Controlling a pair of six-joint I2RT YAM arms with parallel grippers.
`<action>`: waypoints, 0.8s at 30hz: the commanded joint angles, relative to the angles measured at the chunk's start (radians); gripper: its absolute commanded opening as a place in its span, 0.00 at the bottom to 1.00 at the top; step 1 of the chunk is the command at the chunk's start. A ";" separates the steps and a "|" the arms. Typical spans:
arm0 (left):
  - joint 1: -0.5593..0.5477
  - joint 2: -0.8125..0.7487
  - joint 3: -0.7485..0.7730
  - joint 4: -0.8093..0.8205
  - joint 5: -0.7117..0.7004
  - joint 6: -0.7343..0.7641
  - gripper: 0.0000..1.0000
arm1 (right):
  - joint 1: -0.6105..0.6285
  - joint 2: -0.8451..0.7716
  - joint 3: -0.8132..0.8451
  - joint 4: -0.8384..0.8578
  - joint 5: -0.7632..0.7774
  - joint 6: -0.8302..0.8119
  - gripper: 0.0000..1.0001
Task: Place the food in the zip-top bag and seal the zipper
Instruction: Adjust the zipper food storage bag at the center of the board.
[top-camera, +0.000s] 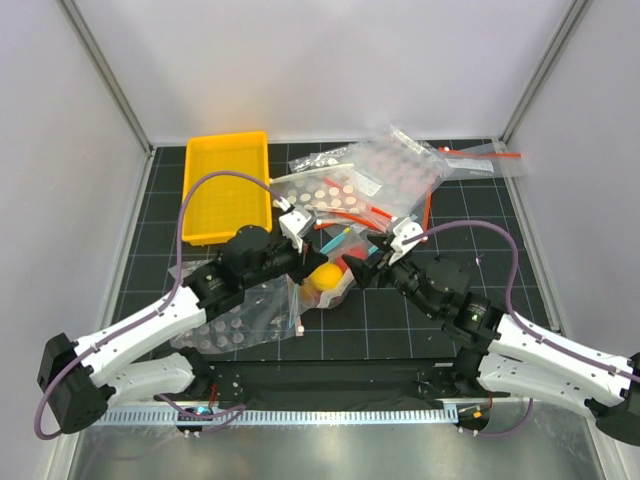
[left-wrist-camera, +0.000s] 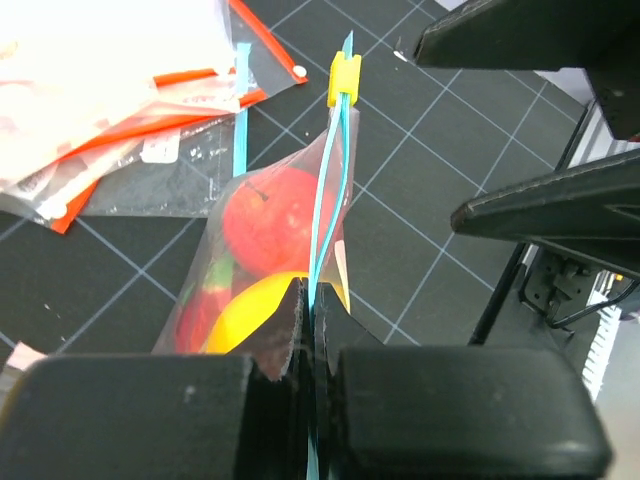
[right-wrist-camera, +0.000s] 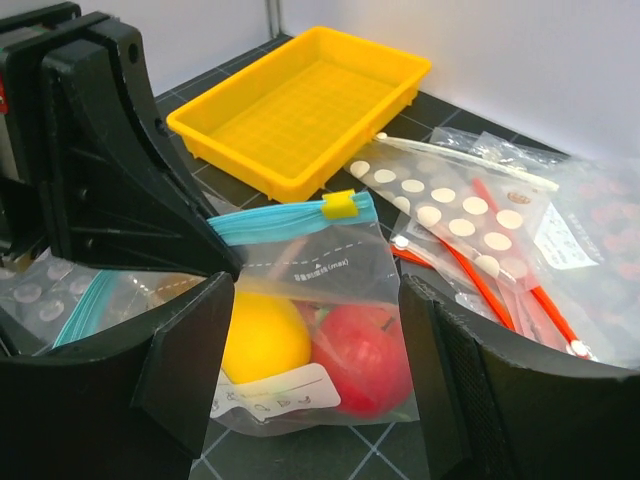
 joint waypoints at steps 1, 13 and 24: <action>-0.001 -0.047 -0.033 0.115 0.037 0.104 0.00 | -0.014 -0.061 -0.059 0.141 -0.096 -0.040 0.74; 0.000 -0.150 -0.117 0.124 0.047 0.226 0.00 | -0.204 -0.021 -0.157 0.335 -0.366 0.038 0.75; 0.002 -0.127 -0.099 0.105 0.116 0.246 0.00 | -0.299 0.059 -0.146 0.402 -0.602 0.092 0.68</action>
